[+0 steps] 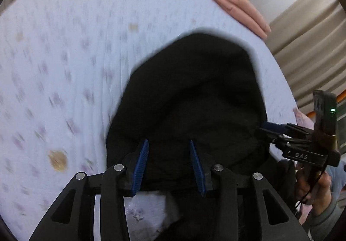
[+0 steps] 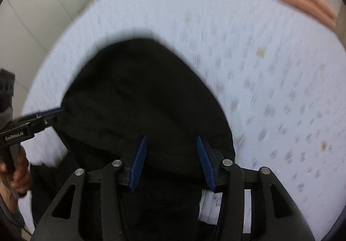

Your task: Fold large clothes

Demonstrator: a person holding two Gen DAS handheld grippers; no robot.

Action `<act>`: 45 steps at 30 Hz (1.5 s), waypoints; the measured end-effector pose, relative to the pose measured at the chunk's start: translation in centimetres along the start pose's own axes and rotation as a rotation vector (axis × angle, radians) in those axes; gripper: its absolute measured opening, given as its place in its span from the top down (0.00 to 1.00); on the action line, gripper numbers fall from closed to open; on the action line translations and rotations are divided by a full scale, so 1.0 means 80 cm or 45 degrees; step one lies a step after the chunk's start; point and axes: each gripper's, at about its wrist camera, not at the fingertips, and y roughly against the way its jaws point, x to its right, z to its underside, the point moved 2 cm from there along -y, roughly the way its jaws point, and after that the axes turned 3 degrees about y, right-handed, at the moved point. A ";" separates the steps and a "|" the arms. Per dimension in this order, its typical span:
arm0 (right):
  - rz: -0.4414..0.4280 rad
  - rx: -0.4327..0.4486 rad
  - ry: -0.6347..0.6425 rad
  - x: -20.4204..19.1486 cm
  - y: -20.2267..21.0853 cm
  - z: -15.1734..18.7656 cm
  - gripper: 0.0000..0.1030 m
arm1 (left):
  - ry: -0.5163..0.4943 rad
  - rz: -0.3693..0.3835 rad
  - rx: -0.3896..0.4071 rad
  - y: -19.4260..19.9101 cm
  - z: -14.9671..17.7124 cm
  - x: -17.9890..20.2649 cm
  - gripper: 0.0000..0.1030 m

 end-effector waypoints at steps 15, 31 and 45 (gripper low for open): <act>-0.114 0.256 0.004 0.041 0.080 -0.043 0.36 | -0.039 -0.111 0.269 0.094 -0.063 0.018 0.38; -0.468 0.025 -0.044 0.073 -0.051 -0.072 0.33 | 0.035 0.108 -0.079 -0.032 -0.076 -0.010 0.35; -0.228 0.372 0.282 -0.004 0.127 -0.006 0.84 | -0.469 -0.239 0.263 0.122 0.012 0.143 0.87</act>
